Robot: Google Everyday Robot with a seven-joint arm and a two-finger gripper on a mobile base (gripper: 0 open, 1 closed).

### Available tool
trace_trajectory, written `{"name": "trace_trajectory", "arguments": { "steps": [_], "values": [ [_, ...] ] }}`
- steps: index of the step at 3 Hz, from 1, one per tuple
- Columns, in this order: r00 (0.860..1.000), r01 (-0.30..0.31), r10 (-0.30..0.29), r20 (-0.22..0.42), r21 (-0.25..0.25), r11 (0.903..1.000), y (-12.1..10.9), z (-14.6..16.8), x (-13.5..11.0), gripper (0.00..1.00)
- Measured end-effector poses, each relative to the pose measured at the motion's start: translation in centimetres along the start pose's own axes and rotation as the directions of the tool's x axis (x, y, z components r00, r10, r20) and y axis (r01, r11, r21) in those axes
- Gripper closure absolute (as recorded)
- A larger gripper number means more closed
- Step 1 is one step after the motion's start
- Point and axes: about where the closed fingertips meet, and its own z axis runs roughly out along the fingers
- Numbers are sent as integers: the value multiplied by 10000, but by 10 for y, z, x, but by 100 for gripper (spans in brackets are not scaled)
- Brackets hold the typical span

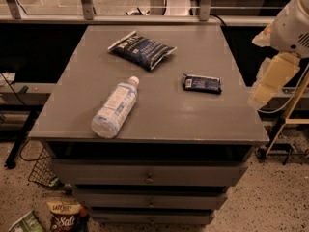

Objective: Pick rxbar blueberry

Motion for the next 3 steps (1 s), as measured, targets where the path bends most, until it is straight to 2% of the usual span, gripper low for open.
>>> {"name": "trace_trajectory", "arguments": {
  "steps": [1,2,3],
  "values": [
    [10000,0,0,13,0,10000,0,0,-1,0],
    [9999,-45,49,139,-251,9997,-18,18,-13,0],
    [9995,-150,168,257,-671,9976,-45,49,-31,0]
  ]
}}
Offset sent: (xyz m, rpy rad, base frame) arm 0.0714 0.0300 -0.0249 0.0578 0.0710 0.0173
